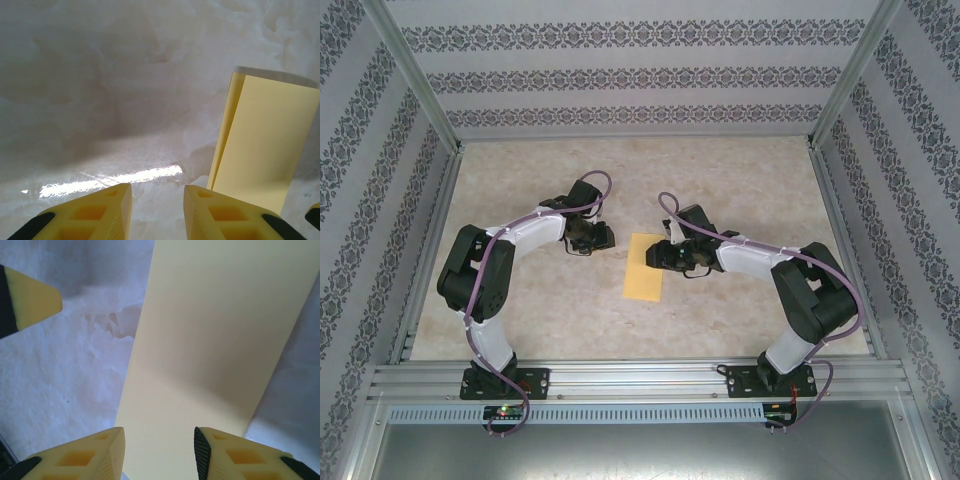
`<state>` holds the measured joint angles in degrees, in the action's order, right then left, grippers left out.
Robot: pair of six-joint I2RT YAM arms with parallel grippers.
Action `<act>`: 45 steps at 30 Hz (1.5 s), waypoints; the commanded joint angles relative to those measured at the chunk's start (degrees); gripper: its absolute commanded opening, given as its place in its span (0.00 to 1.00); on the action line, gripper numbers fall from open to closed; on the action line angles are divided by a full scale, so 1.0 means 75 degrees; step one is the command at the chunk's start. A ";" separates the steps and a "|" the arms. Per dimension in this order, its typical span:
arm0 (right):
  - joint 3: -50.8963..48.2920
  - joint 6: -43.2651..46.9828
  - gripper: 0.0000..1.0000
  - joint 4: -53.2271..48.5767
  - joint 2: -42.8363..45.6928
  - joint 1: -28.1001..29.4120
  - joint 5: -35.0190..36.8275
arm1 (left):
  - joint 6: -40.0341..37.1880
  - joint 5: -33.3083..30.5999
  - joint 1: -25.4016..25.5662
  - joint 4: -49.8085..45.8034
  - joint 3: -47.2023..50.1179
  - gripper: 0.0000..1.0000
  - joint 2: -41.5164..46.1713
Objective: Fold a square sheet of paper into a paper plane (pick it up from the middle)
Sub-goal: Fold the triangle a second time at the center of the table.
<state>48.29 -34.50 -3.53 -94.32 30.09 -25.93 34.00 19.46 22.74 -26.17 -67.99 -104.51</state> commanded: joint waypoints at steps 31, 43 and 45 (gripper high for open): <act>0.0073 -0.1277 0.36 0.0100 -0.0418 -0.0074 0.0574 | 0.0229 0.1210 -0.0113 0.0724 0.0099 0.37 -0.0270; -0.0115 -0.1189 0.35 -0.0117 -0.0642 -0.0074 0.0858 | 0.0288 0.1357 -0.0094 0.0830 0.0072 0.38 -0.0409; -0.0204 -0.1183 0.35 -0.0105 -0.0703 -0.0118 0.0865 | 0.0330 0.1344 -0.0097 0.0873 0.0078 0.38 -0.0413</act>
<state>48.18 -43.77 -3.01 -98.48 29.71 -20.93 36.10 28.58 22.70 -21.32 -67.83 -106.45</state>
